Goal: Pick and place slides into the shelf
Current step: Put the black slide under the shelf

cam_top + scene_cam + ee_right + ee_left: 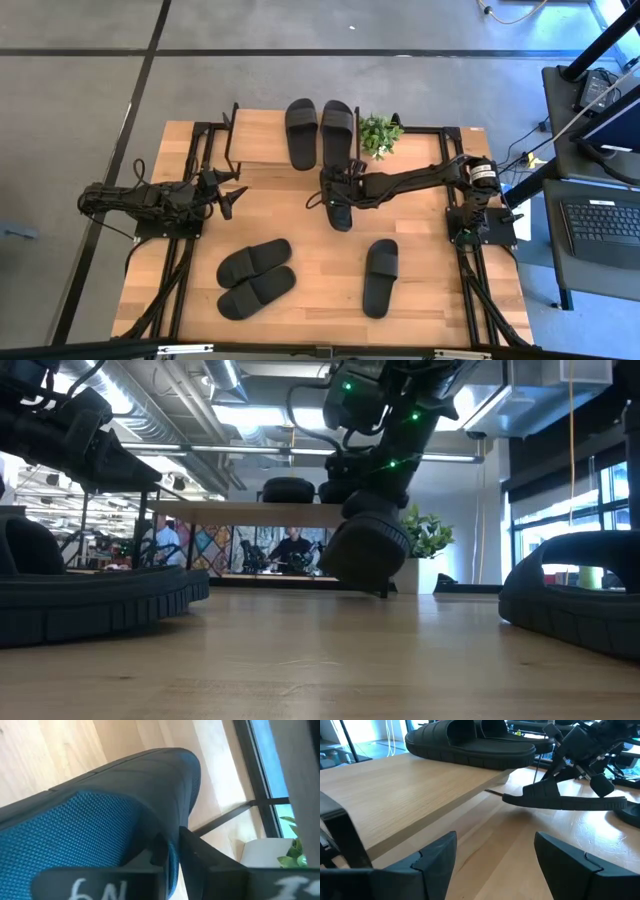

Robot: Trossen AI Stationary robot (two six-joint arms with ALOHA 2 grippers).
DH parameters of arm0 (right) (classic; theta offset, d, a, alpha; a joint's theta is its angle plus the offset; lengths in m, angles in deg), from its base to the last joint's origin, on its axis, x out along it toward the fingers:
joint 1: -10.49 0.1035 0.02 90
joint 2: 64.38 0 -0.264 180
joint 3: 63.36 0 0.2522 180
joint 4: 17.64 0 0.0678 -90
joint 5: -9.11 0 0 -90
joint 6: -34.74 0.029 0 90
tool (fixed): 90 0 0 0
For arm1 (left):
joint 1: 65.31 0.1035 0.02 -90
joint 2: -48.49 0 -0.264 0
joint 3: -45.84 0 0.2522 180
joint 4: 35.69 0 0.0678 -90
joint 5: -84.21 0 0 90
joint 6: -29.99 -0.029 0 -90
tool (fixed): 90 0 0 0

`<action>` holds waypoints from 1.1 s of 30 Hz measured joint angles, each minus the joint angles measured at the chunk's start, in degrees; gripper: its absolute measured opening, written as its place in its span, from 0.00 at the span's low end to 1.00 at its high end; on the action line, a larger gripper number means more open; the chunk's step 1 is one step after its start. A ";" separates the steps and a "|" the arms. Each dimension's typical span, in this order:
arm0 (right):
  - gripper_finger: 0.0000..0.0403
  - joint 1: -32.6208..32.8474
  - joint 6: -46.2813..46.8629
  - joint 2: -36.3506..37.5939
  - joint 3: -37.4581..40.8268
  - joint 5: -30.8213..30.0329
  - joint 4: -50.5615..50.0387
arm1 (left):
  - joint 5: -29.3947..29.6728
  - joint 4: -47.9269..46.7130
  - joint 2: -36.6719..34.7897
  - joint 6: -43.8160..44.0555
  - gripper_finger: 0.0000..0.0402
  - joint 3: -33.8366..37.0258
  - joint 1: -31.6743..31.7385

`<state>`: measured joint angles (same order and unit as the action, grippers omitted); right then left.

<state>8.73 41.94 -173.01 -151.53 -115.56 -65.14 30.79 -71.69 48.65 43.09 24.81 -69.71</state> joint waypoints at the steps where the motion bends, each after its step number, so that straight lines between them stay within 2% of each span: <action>1: 0.09 -0.01 -0.01 -0.27 0.02 -0.09 -0.13 | 0.00 0.00 0.01 0.00 0.64 0.00 0.00; 12: 0.07 0.02 -0.17 -2.39 -0.04 0.28 0.62 | 0.00 0.00 -0.01 -0.13 0.64 0.00 0.00; 21: 0.20 -0.09 0.07 -2.66 0.11 0.55 0.66 | -0.01 0.00 -0.01 -0.11 0.64 0.00 0.00; 26: 0.29 -0.09 0.29 -2.67 0.11 3.00 0.88 | 0.00 0.00 0.01 -0.08 0.64 0.01 0.00; 33: 0.31 0.09 3.41 -2.67 0.11 3.43 0.88 | 0.00 0.00 0.01 -0.05 0.64 0.00 0.00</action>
<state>8.82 45.36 -175.69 -151.42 -112.13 -64.26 30.79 -71.69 48.66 43.04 24.81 -69.71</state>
